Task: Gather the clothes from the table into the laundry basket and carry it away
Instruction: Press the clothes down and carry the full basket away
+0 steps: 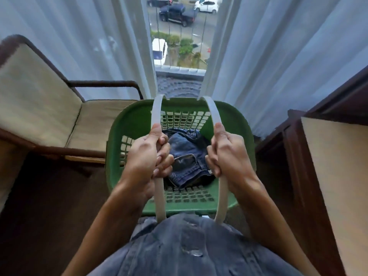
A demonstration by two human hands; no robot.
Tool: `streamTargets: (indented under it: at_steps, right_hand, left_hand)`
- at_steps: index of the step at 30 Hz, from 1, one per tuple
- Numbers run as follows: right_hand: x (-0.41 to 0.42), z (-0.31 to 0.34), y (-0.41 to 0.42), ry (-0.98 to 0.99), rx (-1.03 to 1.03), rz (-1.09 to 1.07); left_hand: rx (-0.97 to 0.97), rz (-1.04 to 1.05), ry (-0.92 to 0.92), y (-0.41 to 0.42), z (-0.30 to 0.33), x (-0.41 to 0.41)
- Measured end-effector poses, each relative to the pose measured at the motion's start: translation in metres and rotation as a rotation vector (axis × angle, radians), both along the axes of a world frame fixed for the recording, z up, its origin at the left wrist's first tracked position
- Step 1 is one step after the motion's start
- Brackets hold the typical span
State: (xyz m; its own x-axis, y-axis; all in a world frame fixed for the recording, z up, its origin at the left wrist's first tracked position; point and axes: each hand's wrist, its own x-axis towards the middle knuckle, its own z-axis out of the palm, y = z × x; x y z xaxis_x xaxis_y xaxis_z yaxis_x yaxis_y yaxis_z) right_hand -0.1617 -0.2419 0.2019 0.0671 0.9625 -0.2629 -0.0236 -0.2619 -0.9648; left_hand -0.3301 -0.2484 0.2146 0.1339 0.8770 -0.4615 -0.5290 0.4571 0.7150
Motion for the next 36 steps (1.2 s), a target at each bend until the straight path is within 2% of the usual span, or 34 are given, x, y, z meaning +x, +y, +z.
streamTargets:
  at_steps: [6,13,22,36]
  right_hand:
    - [-0.016,0.004,0.022,0.015,-0.011,-0.331]
    - [-0.017,-0.004,0.014,0.031,-0.022,-0.710]
    - [0.019,-0.009,-0.020,0.026,0.000,-1.110]
    - [0.060,-0.026,-0.055,0.088,0.000,-1.531]
  left_hand:
    - [0.021,-0.337,0.064,0.079,0.002,-0.007]
    - [0.023,-0.689,0.127,0.124,0.007,0.018]
    - [0.047,-1.045,0.155,0.133,0.001,0.097]
    - [0.054,-1.415,0.254,0.128,-0.016,0.194]
